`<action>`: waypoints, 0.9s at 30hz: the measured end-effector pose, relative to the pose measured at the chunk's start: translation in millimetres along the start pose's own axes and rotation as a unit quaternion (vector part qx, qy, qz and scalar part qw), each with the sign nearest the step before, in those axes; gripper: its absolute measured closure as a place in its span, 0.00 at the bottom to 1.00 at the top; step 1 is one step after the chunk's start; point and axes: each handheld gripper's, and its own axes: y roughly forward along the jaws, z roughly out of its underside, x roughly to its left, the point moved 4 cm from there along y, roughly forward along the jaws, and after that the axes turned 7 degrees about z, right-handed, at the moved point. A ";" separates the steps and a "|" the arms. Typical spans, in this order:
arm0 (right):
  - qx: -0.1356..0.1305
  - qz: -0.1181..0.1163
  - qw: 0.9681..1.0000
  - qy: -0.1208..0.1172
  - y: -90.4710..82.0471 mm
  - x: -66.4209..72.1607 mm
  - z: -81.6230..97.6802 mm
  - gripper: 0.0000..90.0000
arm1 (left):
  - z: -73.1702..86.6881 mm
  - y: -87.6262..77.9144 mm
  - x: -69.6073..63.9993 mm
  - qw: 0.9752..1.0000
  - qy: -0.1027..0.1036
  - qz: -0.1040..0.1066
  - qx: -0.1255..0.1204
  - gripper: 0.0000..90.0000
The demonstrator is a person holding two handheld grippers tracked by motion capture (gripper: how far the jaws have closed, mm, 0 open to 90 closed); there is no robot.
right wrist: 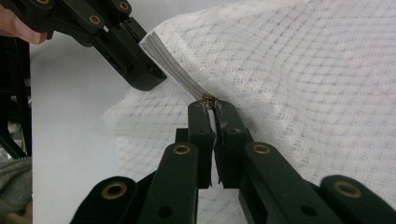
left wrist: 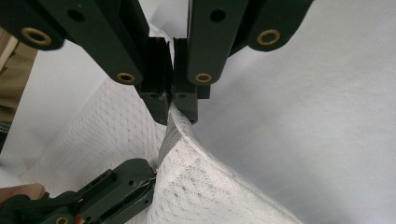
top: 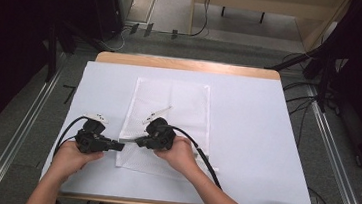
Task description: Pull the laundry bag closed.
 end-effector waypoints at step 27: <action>0.001 0.005 1.000 0.004 -5.5 -3.4 6.5 0.98 | 2.6 -3.6 0.6 1.000 0.000 -0.001 0.000 0.98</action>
